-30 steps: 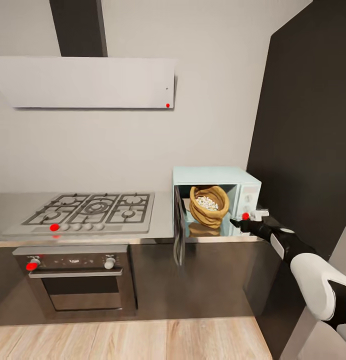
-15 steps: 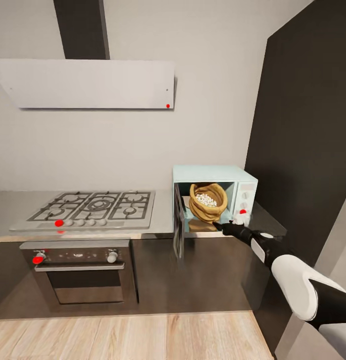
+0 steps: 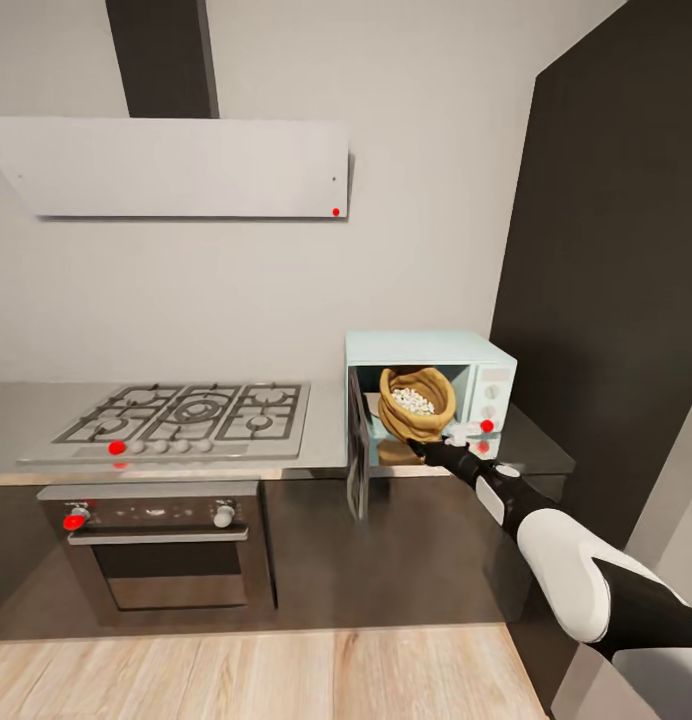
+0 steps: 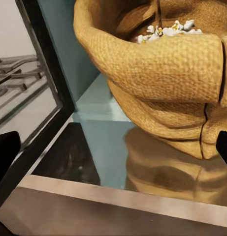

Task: In the kitchen, take the popcorn bag from the countertop, put it into the microwave, and heat it until the popcorn is cooked so the cooked popcorn ends up inside the bag.

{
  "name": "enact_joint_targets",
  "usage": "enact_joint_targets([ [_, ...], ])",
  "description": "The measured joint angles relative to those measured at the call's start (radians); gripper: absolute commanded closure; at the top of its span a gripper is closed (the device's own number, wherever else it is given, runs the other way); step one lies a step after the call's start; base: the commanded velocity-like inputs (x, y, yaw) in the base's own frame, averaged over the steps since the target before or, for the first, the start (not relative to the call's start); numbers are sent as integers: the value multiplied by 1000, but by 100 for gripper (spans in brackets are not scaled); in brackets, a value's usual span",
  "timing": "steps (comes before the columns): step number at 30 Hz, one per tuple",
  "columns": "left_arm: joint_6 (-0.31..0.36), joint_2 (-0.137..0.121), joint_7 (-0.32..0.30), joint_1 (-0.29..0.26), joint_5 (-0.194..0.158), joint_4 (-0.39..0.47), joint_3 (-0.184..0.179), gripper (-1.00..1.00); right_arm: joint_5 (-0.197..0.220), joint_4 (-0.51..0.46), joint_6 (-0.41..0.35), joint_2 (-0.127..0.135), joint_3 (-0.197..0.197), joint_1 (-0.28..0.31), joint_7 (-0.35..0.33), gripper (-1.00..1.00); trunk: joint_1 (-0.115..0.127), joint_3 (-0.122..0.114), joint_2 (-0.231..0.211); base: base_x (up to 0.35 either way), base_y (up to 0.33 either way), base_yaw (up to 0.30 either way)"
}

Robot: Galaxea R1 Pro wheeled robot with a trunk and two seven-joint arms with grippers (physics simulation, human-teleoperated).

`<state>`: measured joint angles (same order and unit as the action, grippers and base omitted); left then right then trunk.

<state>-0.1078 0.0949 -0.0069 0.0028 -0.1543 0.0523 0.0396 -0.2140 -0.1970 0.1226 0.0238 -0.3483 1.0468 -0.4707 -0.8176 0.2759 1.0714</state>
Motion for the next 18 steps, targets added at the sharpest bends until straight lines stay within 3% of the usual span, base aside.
enact_joint_targets([
  [18,0,0,0,0,0,0,0,-100,1,0,2,-1,-1,0,4,-100,0,0,0,210,0,0],
])
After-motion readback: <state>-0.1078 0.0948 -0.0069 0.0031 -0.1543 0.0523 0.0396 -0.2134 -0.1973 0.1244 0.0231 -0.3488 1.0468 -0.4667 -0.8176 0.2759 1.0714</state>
